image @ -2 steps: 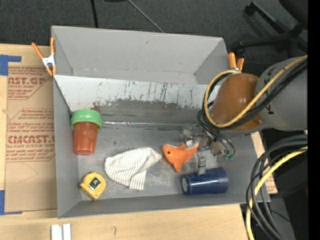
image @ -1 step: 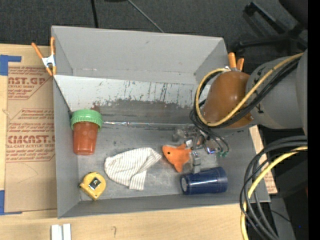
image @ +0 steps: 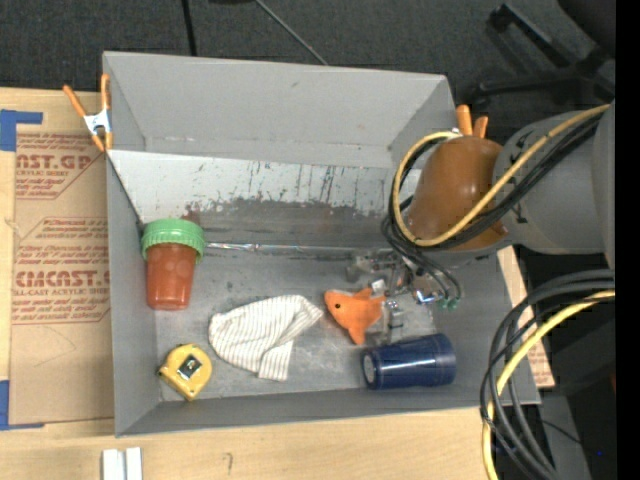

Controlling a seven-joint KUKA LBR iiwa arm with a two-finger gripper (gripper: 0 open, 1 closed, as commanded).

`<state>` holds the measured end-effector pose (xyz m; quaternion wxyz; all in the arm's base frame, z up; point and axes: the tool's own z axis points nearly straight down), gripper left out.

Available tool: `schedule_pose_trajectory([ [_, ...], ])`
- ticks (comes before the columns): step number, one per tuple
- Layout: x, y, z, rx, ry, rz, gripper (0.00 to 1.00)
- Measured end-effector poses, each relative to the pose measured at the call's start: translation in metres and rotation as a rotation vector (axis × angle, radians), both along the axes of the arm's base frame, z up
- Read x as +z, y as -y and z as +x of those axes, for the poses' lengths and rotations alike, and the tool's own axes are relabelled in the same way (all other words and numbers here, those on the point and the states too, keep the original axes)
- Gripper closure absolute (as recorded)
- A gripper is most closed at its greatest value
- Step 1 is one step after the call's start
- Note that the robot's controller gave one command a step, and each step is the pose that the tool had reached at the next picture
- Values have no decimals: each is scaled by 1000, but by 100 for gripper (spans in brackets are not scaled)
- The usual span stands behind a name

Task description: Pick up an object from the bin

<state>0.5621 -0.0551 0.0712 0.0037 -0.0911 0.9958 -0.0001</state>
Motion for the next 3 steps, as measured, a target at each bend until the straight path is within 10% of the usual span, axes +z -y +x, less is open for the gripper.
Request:
schedule_pose_trajectory([
  [1,2,-7,-7,-13,14,2,100],
  [3,7,-7,-9,-13,5,2,100],
])
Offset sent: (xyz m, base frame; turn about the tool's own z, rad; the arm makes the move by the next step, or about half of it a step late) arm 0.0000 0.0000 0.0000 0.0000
